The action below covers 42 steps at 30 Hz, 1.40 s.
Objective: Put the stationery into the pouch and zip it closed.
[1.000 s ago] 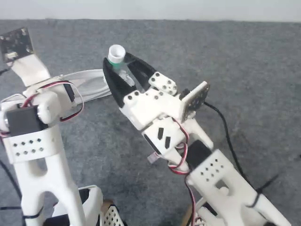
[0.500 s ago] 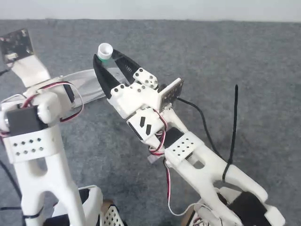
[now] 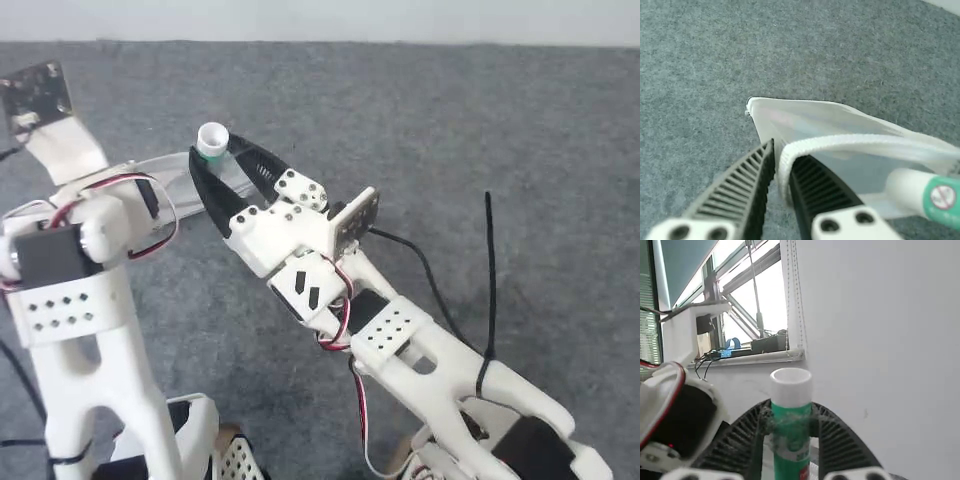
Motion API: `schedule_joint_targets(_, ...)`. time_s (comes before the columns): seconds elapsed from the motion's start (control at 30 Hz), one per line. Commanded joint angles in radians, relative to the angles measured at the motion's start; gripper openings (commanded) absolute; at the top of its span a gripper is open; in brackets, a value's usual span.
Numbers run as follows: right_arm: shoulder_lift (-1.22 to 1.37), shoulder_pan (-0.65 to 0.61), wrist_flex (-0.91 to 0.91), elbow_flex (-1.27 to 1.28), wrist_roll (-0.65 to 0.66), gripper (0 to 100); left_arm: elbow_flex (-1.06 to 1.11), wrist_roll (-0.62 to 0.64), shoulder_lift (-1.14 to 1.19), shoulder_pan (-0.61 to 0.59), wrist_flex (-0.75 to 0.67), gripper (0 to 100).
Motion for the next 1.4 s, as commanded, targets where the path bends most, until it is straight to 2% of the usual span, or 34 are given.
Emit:
schedule_joint_targets(0.0,-0.041,-0.008,-0.001,-0.011,-0.003,0.6,-0.016,0.006,-0.043,0.003,-0.029,1)
schedule_joint_targets(0.53,0.124,-0.021,0.010,-0.034,-0.003,0.7,-0.010,0.008,-0.043,-0.003,-0.028,1)
schedule_joint_targets(0.6,0.119,-0.025,0.071,-0.043,-0.003,3.2,-0.007,0.008,-0.043,-0.003,-0.028,1)
schedule_joint_targets(0.77,0.067,-0.047,0.209,-0.054,-0.008,16.4,-0.005,0.008,-0.043,-0.003,-0.028,1)
schedule_joint_targets(0.97,-0.036,-0.047,0.303,-0.049,-0.009,11.1,-0.005,0.008,-0.043,-0.003,-0.028,1)
schedule_joint_targets(1.37,-0.229,-0.045,0.575,-0.054,-0.006,11.0,-0.005,0.006,-0.043,-0.003,-0.028,1)
